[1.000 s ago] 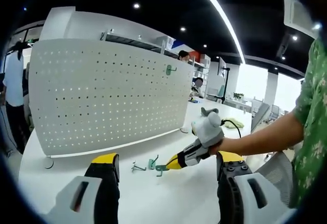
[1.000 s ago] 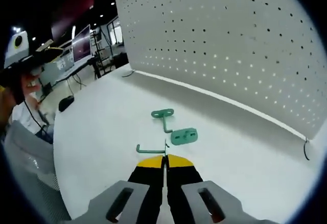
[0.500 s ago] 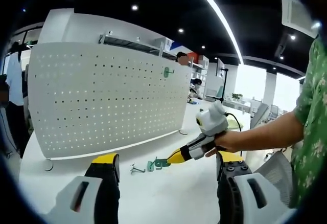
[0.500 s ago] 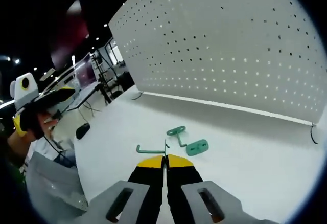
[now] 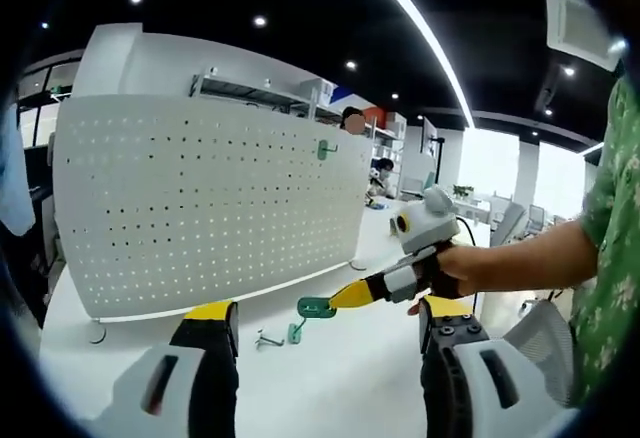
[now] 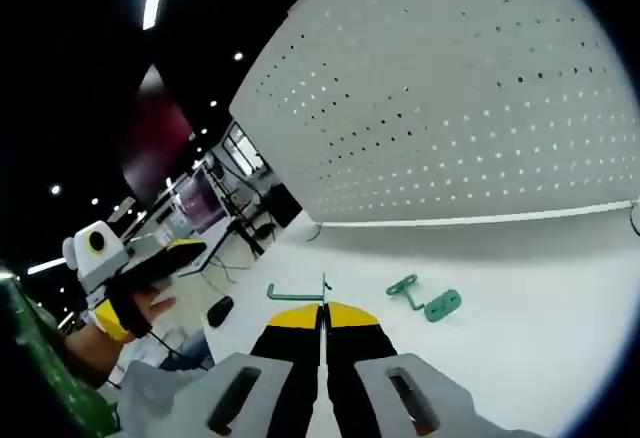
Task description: Insert the hook assembly into the mounting plate slot until the hook locks in place.
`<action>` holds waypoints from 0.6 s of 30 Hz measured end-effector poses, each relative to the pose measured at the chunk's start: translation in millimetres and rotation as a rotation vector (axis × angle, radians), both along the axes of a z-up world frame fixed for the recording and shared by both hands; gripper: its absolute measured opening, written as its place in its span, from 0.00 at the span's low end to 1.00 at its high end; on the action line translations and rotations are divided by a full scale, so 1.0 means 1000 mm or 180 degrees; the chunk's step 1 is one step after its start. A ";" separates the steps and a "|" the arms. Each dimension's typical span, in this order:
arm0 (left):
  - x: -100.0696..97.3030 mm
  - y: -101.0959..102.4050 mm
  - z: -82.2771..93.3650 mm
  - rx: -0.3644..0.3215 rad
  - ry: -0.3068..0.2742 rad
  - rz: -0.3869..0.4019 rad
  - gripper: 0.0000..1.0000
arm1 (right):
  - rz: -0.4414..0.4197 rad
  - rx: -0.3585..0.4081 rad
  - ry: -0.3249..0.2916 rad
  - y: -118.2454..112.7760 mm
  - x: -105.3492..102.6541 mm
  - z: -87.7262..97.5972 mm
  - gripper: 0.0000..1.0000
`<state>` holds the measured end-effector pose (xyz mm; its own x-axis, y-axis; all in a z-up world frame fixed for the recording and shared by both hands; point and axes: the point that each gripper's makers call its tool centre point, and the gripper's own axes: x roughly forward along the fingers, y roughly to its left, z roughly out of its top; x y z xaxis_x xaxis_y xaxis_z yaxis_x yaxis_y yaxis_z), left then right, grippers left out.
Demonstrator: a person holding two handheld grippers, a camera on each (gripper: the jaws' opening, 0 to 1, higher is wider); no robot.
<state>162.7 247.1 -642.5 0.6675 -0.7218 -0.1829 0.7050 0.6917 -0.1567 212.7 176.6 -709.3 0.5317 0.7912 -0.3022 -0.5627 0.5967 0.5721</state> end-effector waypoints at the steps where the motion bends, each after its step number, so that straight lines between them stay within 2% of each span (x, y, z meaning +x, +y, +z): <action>1: 0.001 0.000 0.001 -0.0005 -0.0001 0.0008 0.73 | -0.0002 0.0019 -0.0007 0.001 -0.001 0.002 0.00; 4: 0.004 -0.002 0.005 -0.0027 -0.0020 0.0029 0.71 | 0.0001 0.0101 -0.0041 0.006 -0.003 0.012 0.00; 14: 0.012 -0.002 0.007 0.0005 0.0050 0.0118 0.50 | 0.0052 0.0328 -0.0164 0.021 -0.010 0.038 0.00; 18: 0.013 -0.001 0.007 -0.0060 0.0103 0.0124 0.41 | 0.0071 0.0404 -0.0197 0.023 -0.014 0.045 0.00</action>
<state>175.8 245.6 -635.3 0.6890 -0.6989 -0.1916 0.6720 0.7152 -0.1923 198.9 199.9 -664.5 0.5282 0.8327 -0.1662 -0.6114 0.5088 0.6061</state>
